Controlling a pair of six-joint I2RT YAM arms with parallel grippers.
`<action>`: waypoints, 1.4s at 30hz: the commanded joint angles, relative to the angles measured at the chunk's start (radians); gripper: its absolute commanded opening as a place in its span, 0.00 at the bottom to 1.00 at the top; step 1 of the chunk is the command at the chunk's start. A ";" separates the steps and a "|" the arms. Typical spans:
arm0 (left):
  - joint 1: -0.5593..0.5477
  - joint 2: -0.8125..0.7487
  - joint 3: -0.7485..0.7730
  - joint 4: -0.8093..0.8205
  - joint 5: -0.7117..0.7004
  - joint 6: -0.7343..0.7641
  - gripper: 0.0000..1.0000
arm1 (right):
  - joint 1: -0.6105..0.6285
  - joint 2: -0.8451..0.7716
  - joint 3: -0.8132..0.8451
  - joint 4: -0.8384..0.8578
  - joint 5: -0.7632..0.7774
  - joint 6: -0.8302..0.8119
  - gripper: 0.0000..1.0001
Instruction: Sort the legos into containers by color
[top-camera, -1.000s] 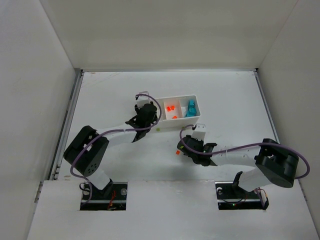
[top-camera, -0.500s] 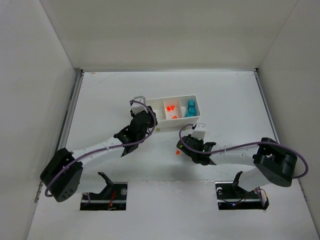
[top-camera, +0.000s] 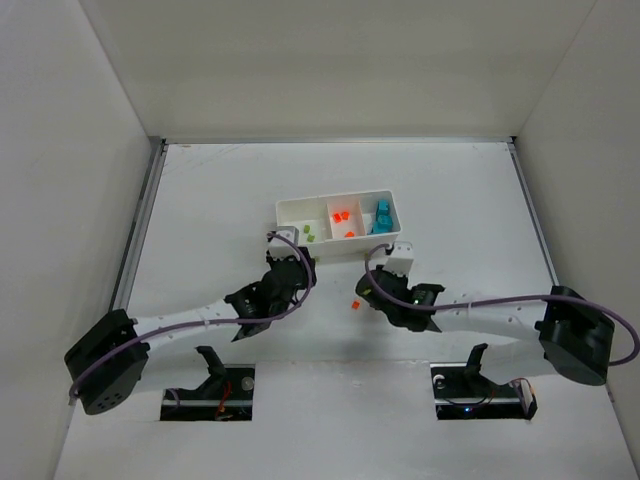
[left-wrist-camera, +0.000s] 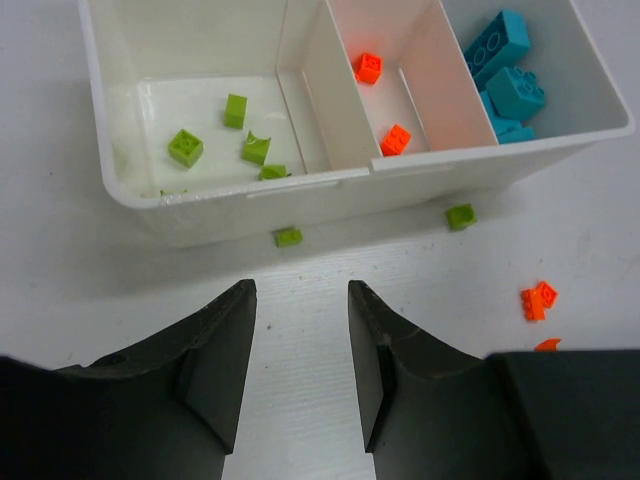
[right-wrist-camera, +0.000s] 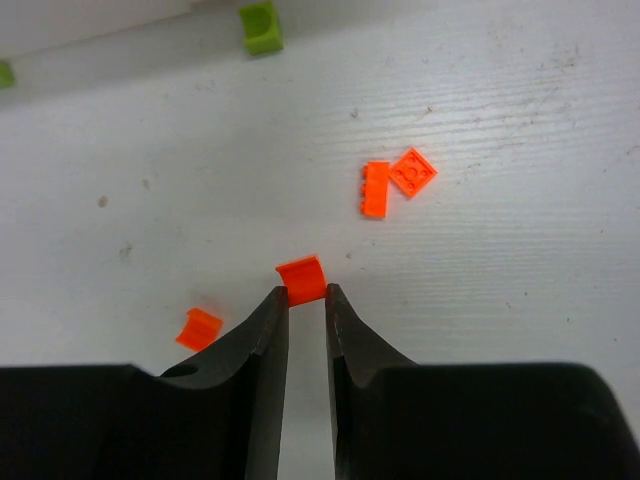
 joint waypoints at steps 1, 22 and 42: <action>-0.032 -0.034 -0.044 0.026 -0.069 -0.022 0.39 | 0.020 -0.042 0.084 -0.017 0.022 -0.023 0.23; -0.039 0.284 0.058 0.077 -0.044 -0.056 0.40 | -0.223 0.378 0.637 0.068 -0.096 -0.378 0.37; -0.002 0.624 0.224 0.108 -0.155 -0.145 0.36 | -0.081 0.065 0.161 0.304 -0.031 -0.245 0.52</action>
